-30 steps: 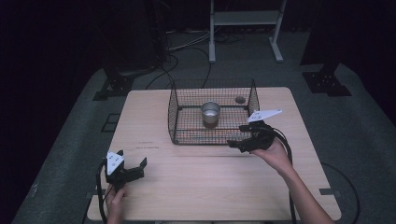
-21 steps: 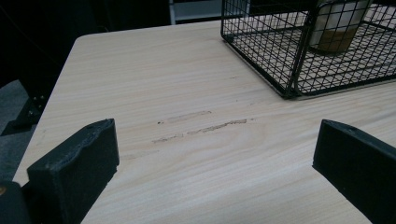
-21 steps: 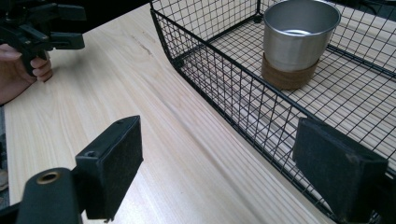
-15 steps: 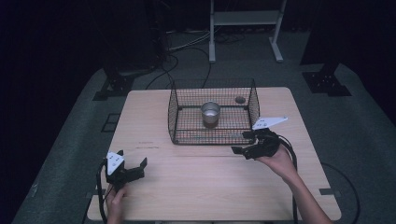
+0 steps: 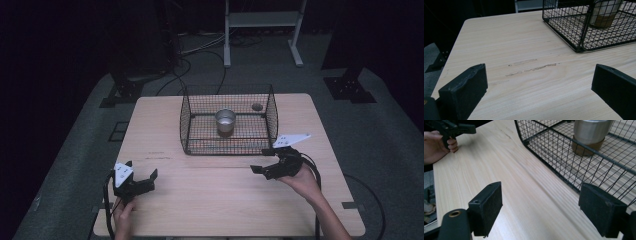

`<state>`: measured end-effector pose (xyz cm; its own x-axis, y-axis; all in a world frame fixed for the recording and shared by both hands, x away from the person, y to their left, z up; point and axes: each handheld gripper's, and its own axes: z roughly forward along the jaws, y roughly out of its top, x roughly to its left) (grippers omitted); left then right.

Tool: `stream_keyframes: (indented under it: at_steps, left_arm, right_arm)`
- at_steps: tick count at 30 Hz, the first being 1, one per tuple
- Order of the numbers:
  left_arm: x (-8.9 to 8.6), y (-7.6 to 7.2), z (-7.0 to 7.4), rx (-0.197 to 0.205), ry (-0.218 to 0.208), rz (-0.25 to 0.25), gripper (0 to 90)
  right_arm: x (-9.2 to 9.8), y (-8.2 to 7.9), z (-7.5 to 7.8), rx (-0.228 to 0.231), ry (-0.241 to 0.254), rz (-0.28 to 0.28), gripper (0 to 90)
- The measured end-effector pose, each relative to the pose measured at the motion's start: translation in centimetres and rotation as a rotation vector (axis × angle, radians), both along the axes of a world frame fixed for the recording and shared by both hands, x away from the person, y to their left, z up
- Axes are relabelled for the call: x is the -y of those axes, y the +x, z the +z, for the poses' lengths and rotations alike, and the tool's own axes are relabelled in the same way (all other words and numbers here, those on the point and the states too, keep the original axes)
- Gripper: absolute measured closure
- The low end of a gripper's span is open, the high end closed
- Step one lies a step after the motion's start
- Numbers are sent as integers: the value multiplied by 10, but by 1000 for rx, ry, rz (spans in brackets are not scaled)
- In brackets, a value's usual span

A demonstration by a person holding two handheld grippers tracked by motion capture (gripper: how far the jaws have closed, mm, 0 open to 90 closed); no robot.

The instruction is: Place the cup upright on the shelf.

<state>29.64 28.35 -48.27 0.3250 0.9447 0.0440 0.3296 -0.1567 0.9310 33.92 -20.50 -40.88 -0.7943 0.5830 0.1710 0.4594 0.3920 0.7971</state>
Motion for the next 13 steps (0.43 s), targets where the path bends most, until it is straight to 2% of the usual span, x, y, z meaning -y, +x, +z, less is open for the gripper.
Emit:
stream_keyframes:
  at_steps: [8, 13]
  left_arm:
    - [0, 0, 0, 1, 3, 0, 0]
    - [0, 1, 0, 0, 3, 1, 0]
  right_arm:
    - [4, -8, -11, -16, -7, 15, 198]
    - [7, -24, -21, 14, 49, -11, 178]
